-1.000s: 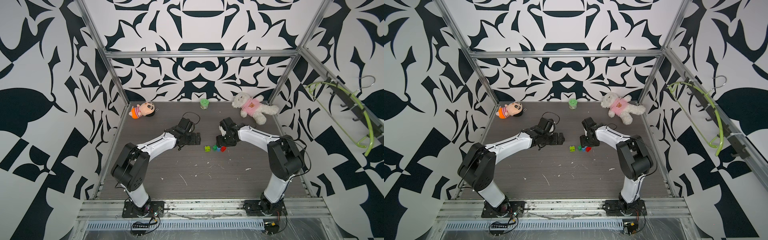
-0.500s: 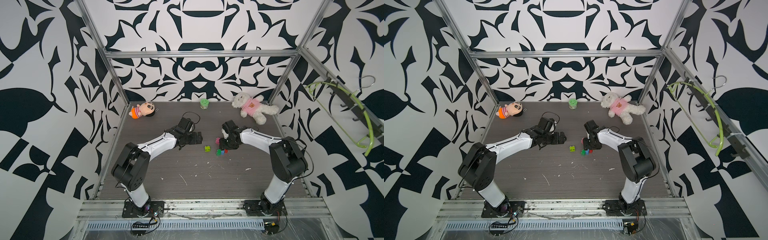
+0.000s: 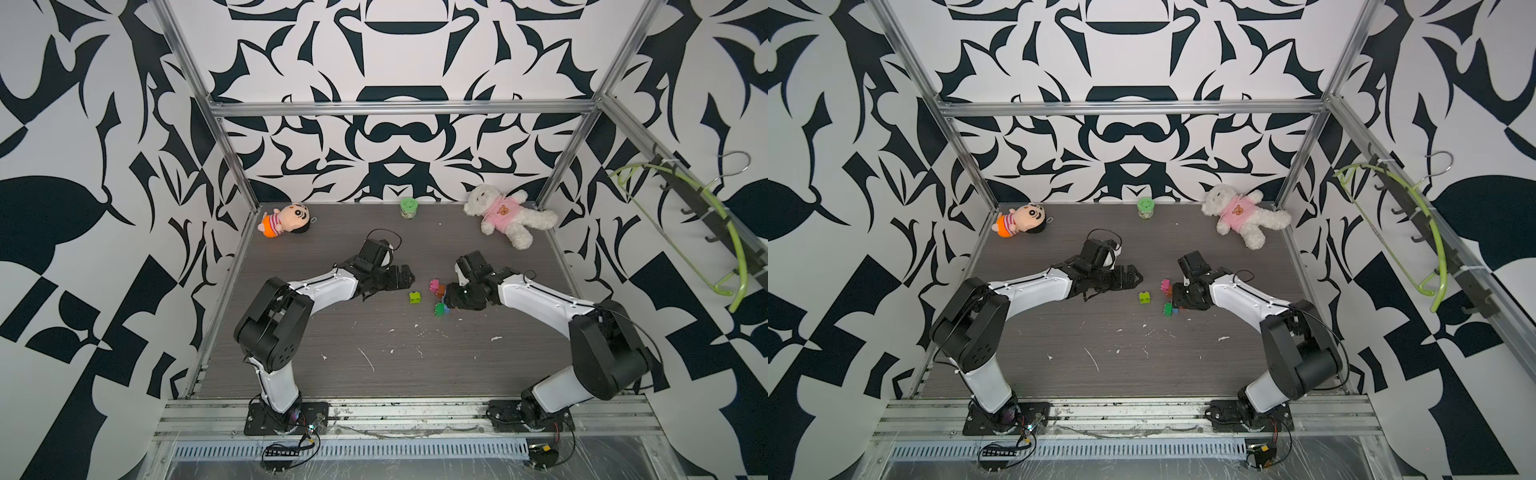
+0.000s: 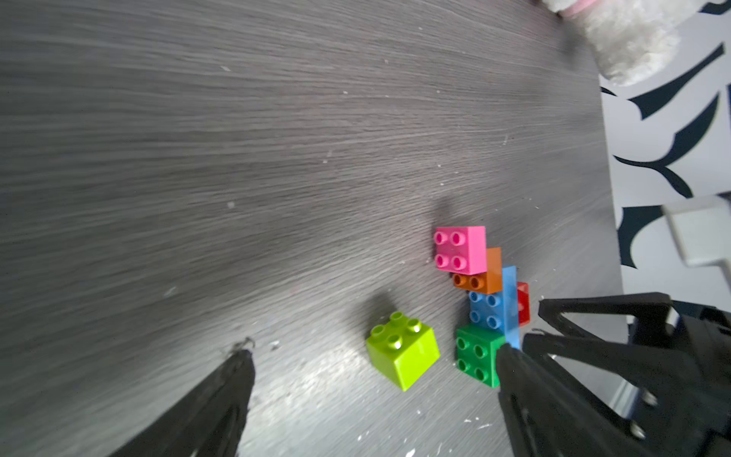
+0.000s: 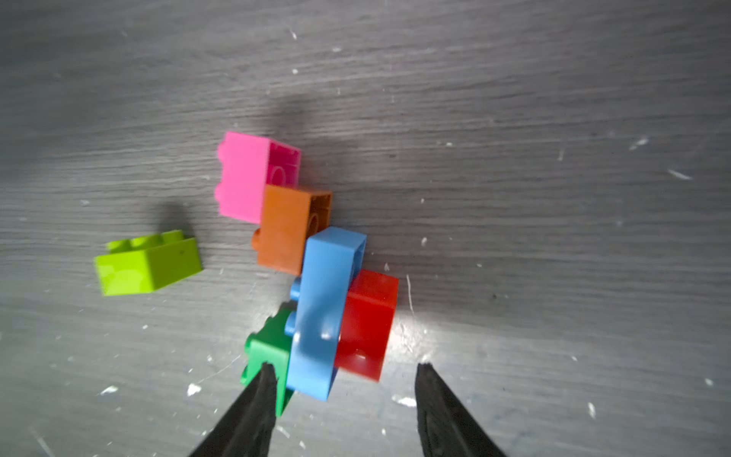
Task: Assemble the letter v with lego
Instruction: Adjust the lego brick at the center of the board.
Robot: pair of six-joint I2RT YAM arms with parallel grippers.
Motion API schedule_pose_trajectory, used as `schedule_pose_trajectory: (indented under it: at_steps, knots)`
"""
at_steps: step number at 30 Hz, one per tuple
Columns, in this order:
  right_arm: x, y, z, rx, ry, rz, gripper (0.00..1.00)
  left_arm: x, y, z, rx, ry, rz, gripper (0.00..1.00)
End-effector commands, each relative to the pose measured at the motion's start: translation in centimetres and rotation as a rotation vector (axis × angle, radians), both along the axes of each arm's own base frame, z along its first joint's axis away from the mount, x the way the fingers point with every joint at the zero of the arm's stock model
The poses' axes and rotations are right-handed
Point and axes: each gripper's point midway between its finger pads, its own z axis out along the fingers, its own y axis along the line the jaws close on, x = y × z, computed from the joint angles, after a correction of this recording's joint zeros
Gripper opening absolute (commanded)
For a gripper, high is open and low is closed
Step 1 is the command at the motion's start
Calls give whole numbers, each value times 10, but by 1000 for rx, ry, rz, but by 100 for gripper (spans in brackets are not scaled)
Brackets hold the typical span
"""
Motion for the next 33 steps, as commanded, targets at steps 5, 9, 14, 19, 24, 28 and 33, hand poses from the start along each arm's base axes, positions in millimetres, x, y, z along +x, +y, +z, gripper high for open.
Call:
schedule_pose_trajectory:
  at_steps: [5,9,14,19,24,28,33]
  knots:
    - [-31,-15,5,3,19,-38,57,-2,-37,12,-91,-37,-145,99]
    - [-48,-11,-9,25,50,-32,56,-6,-45,8,-105,-36,-165,99]
    - [-48,1,-25,54,72,-17,55,-9,-53,2,-124,-29,-173,99]
    - [-38,11,-32,76,64,-8,56,-10,-61,1,-154,-30,-172,99]
    - [-28,16,-37,78,49,-8,55,-16,-69,-10,-176,11,-179,99]
    - [-20,19,-36,72,37,-1,55,-21,-70,-15,-181,34,-169,99]
    - [-15,28,-38,88,41,16,55,-27,-63,-17,-181,69,-124,99]
